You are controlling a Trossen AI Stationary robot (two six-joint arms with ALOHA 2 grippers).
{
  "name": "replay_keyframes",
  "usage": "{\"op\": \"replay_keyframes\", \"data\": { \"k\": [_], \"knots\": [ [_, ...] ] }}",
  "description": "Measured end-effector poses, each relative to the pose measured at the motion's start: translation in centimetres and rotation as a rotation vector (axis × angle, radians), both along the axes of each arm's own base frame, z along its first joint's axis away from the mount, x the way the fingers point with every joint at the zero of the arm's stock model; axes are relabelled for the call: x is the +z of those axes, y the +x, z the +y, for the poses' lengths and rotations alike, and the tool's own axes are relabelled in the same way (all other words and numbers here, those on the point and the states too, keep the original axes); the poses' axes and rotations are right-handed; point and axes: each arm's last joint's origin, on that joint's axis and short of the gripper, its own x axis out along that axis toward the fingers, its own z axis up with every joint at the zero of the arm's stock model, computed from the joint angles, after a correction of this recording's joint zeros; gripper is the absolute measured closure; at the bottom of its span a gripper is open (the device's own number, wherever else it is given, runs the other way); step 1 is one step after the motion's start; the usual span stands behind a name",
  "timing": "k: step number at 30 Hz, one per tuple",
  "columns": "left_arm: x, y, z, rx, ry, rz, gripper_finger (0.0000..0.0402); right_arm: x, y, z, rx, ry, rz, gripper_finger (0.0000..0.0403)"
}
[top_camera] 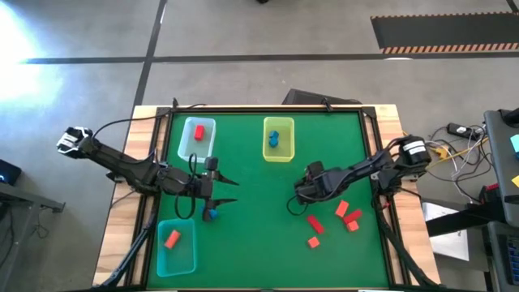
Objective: Sort & place blocks by color
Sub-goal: Put the red block into the white bin
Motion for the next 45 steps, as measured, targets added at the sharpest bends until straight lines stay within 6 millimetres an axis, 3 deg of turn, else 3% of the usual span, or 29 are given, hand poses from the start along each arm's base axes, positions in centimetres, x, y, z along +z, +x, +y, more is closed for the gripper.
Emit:
{"op": "replay_keyframes", "data": {
  "k": [5, 12, 16, 19, 23, 30, 35, 45],
  "knots": [
    [0.0, 0.0, 0.0, 0.003, 0.000, 0.000, 0.0205, -0.5, 0.3, 0.0, 0.020, -0.014, 0.017, 0.0202],
    [0.1, 0.0, 0.0, 0.012, -0.024, -0.014, 0.0205, -0.1, 0.2, 0.0, 0.063, -0.006, 0.024, 0.0294],
    [0.0, 0.2, 0.0, 0.015, -0.057, -0.056, 0.0205, 0.7, 0.1, 0.1, 0.121, 0.004, 0.027, 0.0295],
    [-0.3, 0.4, -0.1, 0.020, -0.102, -0.074, 0.0205, 2.0, 0.7, 1.0, 0.236, 0.004, -0.064, 0.0295],
    [-1.1, 1.3, -0.5, 0.020, -0.134, -0.125, 0.0205, 4.7, 2.3, 3.1, 0.518, -0.048, -0.270, 0.0295],
    [-2.9, 3.1, -1.2, 0.018, -0.188, -0.213, 0.0205, 8.4, 4.1, 7.2, 0.983, -0.321, -0.546, 0.0295],
    [-4.1, 4.3, -1.6, 0.017, -0.194, -0.220, 0.0205, 9.0, 4.9, 8.2, 1.092, -0.420, -0.626, 0.0295],
    [-6.0, 5.7, -2.0, 0.024, -0.237, -0.201, 0.0205, 8.5, 5.2, 8.3, 1.122, -0.421, -0.626, 0.0295]
  ]
}}
